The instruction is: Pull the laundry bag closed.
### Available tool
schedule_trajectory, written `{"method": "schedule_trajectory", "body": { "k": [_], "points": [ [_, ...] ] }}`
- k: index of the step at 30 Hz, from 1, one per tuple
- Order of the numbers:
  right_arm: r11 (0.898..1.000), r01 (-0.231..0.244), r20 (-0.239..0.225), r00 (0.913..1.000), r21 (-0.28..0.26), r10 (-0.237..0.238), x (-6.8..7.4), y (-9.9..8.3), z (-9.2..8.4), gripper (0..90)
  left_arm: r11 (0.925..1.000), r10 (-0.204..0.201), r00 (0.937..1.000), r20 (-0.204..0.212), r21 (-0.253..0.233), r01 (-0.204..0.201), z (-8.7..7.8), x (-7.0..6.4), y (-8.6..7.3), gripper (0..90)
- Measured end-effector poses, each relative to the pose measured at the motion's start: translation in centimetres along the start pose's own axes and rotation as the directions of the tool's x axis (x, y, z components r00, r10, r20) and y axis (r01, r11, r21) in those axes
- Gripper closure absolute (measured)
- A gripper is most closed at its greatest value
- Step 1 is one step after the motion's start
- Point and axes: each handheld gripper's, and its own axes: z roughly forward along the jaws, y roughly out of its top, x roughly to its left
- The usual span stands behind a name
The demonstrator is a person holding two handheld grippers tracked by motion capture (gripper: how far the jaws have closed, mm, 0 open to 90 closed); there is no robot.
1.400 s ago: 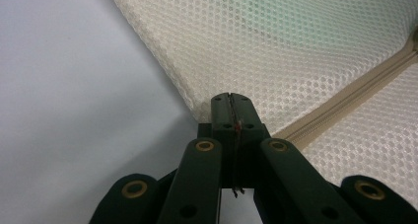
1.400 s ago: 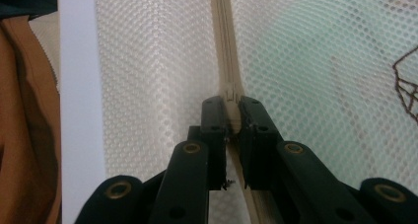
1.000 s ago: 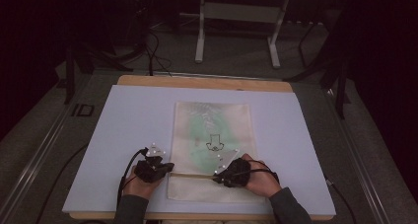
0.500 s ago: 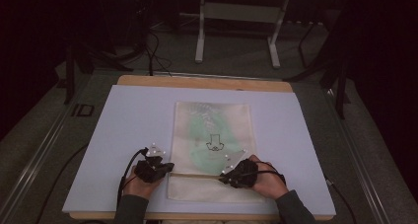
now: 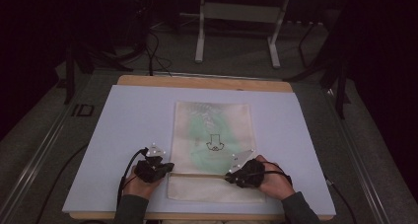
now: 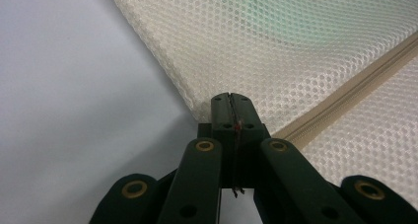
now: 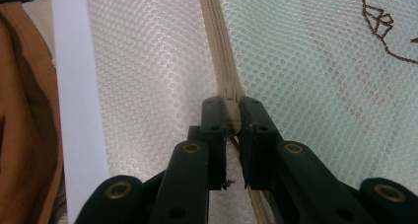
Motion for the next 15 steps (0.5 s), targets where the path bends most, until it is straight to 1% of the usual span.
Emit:
{"method": "schedule_trajectory", "body": {
  "k": [4,15],
  "points": [
    [1.000,0.005,0.001,1.0000,0.005,-0.005,-0.03,-0.06,-0.01,82.5,1.0000,0.001,1.0000,0.000,0.000,-0.001,0.00,0.00,0.00,89.7],
    [1.000,-0.008,0.000,1.0000,0.006,0.008,-0.21,-0.68,-0.42,82.5,1.0000,-0.001,1.0000,0.001,0.000,0.001,0.00,0.01,0.00,89.7]
  ]
}}
